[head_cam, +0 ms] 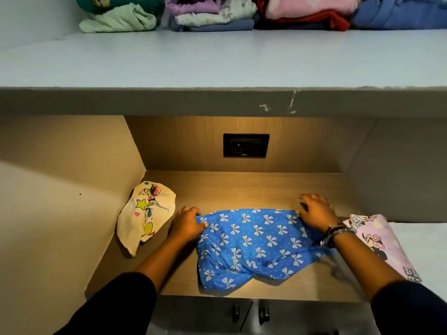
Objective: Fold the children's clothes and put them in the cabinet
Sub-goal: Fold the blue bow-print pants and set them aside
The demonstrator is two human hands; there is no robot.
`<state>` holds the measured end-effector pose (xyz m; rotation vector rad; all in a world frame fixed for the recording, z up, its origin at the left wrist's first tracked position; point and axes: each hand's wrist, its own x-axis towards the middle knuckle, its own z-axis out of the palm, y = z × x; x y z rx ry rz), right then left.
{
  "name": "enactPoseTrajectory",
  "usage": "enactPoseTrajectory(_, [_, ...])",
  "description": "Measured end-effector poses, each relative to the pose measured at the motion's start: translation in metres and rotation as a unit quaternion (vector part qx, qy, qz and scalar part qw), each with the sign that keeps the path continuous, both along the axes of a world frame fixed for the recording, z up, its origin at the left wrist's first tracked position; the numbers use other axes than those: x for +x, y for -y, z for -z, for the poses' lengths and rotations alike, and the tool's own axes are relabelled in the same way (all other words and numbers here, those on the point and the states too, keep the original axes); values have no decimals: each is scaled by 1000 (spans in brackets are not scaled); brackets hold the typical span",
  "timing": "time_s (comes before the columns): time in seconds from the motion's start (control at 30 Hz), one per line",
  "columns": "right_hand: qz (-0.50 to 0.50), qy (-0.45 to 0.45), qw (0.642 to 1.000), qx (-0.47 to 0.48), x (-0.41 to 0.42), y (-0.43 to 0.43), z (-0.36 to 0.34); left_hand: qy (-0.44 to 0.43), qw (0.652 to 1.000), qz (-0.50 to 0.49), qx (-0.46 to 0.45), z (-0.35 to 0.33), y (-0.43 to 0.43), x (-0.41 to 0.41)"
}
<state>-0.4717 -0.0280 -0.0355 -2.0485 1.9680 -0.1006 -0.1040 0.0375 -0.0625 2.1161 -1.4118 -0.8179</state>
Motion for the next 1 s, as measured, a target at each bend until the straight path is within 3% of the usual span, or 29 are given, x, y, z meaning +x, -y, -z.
enactPoseTrajectory(0.07, [13, -38, 998, 48, -7, 18, 0, -17, 1000, -5, 16, 0, 7, 1])
enactPoseTrajectory(0.23, [43, 67, 990, 117, -13, 33, 0, -238, 971, -16, 33, -9, 8, 8])
enactPoseTrajectory(0.3, [26, 83, 989, 123, -14, 34, -2, -277, 960, -5, 21, -19, 9, 15])
enactPoseTrajectory(0.4, [23, 171, 983, 66, -14, 41, -19, -256, 966, 11, -14, -43, 25, 27])
enactPoseTrajectory(0.5, [36, 252, 965, -59, -6, 60, -55, -170, 980, 37, -94, -84, 62, 36])
enactPoseTrajectory(0.6, [43, 312, 931, -184, 0, 76, -104, -159, 965, 33, -206, -135, 89, 34])
enactPoseTrajectory(0.7, [25, 339, 906, -251, -6, 72, -139, -143, 947, 29, -285, -174, 82, 32])
enactPoseTrajectory(0.83, [-42, 371, 889, -266, -16, 27, -152, -102, 948, 65, -294, -181, 29, 38])
enactPoseTrajectory(1.0, [-83, 404, 903, -117, -34, -54, -104, -67, 979, 87, -170, -129, -55, 54])
